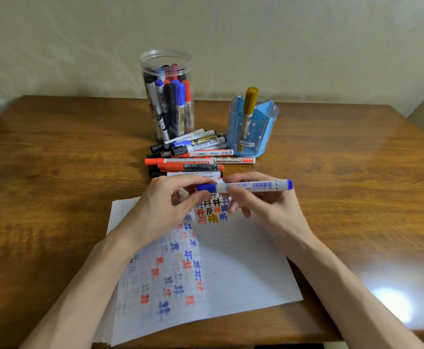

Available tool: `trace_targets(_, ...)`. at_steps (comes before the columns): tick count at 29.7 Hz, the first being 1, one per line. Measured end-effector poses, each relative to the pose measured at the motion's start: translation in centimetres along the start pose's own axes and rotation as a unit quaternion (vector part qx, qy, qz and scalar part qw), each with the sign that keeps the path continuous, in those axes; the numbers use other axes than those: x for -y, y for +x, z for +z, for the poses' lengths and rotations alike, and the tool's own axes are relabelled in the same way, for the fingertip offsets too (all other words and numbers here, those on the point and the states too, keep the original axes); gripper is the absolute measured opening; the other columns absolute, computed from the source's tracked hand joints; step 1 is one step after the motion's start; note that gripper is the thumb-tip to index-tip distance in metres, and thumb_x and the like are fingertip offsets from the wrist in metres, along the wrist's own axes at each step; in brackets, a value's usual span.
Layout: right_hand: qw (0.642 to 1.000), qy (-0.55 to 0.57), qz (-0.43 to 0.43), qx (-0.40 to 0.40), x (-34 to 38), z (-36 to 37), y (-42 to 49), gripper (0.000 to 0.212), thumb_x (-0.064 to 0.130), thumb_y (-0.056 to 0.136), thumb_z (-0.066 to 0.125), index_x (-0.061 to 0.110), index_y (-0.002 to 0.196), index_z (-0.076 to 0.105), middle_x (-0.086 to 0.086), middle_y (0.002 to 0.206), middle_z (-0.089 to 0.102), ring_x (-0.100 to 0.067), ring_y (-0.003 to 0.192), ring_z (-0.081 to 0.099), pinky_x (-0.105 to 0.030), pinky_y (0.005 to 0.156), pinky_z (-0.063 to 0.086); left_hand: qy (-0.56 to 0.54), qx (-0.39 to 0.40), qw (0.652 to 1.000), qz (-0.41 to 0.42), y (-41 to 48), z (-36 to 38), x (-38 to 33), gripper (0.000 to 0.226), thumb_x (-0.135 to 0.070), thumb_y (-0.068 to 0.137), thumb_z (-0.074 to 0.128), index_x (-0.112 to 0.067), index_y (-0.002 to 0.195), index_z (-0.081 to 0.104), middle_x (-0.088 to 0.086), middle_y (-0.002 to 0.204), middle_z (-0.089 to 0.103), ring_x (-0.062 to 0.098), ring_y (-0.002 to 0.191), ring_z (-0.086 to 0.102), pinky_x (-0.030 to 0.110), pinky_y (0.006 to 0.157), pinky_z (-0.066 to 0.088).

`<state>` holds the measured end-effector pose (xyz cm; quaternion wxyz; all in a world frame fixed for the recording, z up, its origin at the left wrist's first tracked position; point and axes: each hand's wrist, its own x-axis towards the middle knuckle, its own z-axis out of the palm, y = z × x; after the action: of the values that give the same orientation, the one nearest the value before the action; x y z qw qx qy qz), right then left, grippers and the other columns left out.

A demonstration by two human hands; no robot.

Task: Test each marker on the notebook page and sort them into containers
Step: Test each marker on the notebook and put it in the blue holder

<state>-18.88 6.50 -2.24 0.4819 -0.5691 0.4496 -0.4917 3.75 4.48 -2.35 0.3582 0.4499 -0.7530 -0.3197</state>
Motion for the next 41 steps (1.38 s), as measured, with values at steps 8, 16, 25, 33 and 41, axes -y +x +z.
trace_targets(8, 0.999, -0.029, 0.021, 0.008, 0.2, -2.1, 0.3, 0.02, 0.023, 0.094, 0.076, 0.012, 0.11, 0.081, -0.009, 0.09, 0.081, -0.025, 0.073, 0.075, -0.031, 0.058, 0.054, 0.027, -0.014, 1.0, 0.004, 0.0, -0.2, 0.2, 0.026, -0.043, 0.09, 0.058, -0.045, 0.115, 0.065, -0.031, 0.103, 0.066, -0.003, 0.099, 0.065, 0.018, 0.077, 0.055)
trace_targets(16, 0.998, -0.058, -0.016, 0.012, -0.9, -1.5, 0.5, 0.018, 0.021, 0.093, 0.076, 0.009, 0.105, 0.081, -0.003, 0.08, 0.08, -0.012, 0.065, 0.071, -0.025, 0.06, 0.056, 0.102, -0.049, 0.992, 0.061, 0.2, 0.2, 0.8, 0.049, -0.046, 0.09, 0.052, -0.015, 0.12, 0.074, -0.018, 0.11, 0.065, -0.002, 0.107, 0.06, 0.018, 0.089, 0.052)
trace_targets(25, 0.998, -0.054, -0.028, 0.015, -0.8, -0.9, 0.4, 0.016, 0.017, 0.096, 0.073, 0.006, 0.106, 0.078, 0.001, 0.084, 0.08, -0.008, 0.072, 0.073, -0.018, 0.066, 0.056, 0.073, -0.067, 0.994, 0.05, 0.5, 0.3, 1.1, 0.036, -0.039, 0.094, 0.056, -0.02, 0.119, 0.073, -0.031, 0.11, 0.062, -0.006, 0.11, 0.061, 0.022, 0.085, 0.057)
trace_targets(33, 0.985, -0.046, -0.035, -0.16, 1.6, -4.2, 5.5, 0.045, 0.054, 0.099, 0.062, 0.032, 0.138, 0.063, 0.01, 0.137, 0.066, -0.008, 0.122, 0.064, -0.04, 0.106, 0.055, -0.075, -0.156, 0.983, 0.056, 6.2, -1.1, -4.9, 0.014, -0.015, 0.097, 0.069, -0.016, 0.11, 0.071, -0.005, 0.105, 0.077, 0.009, 0.095, 0.073, 0.024, 0.076, 0.058)
trace_targets(41, 0.992, -0.018, 0.004, -0.123, -1.0, -4.2, 7.1, 0.076, 0.064, 0.092, 0.041, 0.035, 0.162, 0.035, 0.008, 0.166, 0.039, 0.0, 0.14, 0.039, -0.011, 0.097, 0.035, -0.007, -0.25, 0.958, 0.143, 13.8, 0.7, -10.1, 0.017, -0.016, 0.101, 0.064, -0.008, 0.116, 0.067, 0.001, 0.105, 0.075, 0.007, 0.099, 0.072, 0.02, 0.084, 0.056)
